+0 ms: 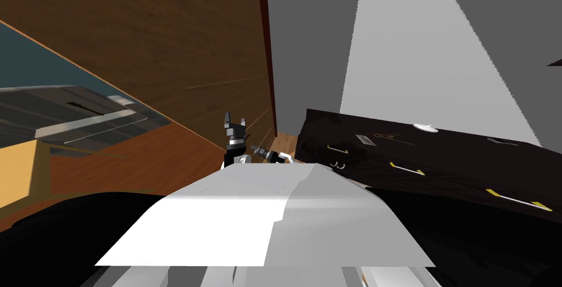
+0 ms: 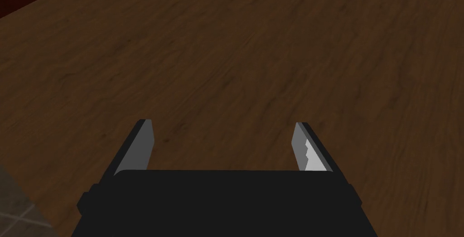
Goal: Push the door open
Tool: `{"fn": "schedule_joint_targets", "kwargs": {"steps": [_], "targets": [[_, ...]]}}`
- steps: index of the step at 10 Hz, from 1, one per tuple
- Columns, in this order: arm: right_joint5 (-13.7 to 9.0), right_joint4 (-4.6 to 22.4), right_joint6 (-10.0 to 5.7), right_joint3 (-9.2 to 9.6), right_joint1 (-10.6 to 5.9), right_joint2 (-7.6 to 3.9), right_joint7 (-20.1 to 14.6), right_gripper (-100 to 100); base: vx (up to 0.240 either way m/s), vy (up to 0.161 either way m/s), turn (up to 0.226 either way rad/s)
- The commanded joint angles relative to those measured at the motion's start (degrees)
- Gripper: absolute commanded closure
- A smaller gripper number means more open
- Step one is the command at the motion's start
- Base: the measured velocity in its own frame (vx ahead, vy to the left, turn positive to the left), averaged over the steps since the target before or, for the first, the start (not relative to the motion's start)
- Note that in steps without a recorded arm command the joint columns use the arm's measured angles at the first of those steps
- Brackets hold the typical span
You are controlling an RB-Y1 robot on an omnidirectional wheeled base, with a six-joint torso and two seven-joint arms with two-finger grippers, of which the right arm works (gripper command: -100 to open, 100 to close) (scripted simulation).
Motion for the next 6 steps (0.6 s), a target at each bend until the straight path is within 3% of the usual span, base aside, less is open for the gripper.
{"fn": "schedule_joint_targets", "kwargs": {"steps": [1,3,6], "targets": [[0.00,0.00,0.00,0.00,0.00,0.00,0.00,-100,0.094,-0.012,0.000],[0.11,0.84,-0.28,-0.29,0.22,0.44,0.18,-100,0.064,0.147,0.039],[0.30,2.13,-0.78,-0.92,0.67,1.21,0.57,-100,0.090,0.203,0.038]]}}
